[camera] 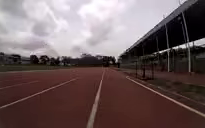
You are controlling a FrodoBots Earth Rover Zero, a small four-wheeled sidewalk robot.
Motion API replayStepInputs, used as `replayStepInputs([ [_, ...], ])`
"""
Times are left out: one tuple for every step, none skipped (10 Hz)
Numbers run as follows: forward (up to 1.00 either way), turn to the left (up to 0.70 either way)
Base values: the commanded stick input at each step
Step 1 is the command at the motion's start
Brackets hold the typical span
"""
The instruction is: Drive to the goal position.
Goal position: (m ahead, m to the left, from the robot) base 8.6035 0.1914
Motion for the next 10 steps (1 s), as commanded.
replayStepInputs([
  [0.70,-0.08],
  [0.70,-0.01],
  [0.70,-0.10],
  [0.70,-0.14],
  [0.70,-0.14],
  [0.70,-0.12],
  [0.70,-0.05],
  [0.70,-0.01],
  [0.70,-0.05],
  [0.70,-0.08],
])
